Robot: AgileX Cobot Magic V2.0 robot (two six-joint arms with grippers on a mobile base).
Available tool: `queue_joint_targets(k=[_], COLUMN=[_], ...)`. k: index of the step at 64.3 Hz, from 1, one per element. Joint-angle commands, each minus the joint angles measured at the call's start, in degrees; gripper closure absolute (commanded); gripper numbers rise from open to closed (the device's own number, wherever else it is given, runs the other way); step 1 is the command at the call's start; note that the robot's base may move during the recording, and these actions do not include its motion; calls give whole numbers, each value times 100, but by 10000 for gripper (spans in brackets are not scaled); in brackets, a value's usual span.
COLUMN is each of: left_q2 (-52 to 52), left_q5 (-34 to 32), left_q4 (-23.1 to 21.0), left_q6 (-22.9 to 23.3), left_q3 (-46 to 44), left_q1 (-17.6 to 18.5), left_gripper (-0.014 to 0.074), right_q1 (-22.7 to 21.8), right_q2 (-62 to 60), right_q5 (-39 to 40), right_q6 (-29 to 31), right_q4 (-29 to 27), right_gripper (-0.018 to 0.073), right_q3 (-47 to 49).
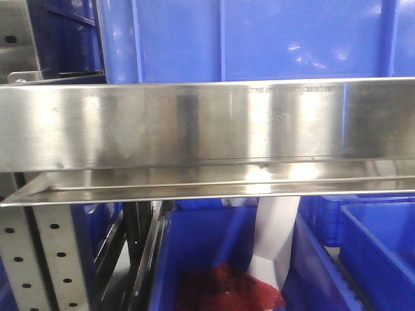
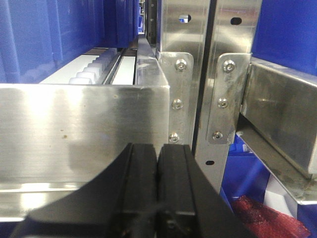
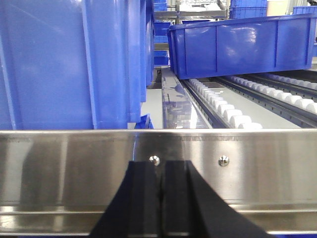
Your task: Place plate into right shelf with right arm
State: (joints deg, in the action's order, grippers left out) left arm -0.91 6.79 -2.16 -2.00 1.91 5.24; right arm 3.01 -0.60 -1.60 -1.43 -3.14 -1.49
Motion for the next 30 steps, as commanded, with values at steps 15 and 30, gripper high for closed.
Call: queue_joint_targets(k=[15, 30], left_q2=[-30, -30], left_q5=[-492, -492], left_q4=[-23, -23], left_q6=[19, 19], left_q3=[46, 46], left_q1=[-8, -8], left_gripper=[643, 643], right_q1=[-44, -44], right_q2=[-78, -78], right_q5=[482, 482], right_q6=[43, 43], right_q4=[-6, -6], right_gripper=[503, 503], right_q3=[22, 22])
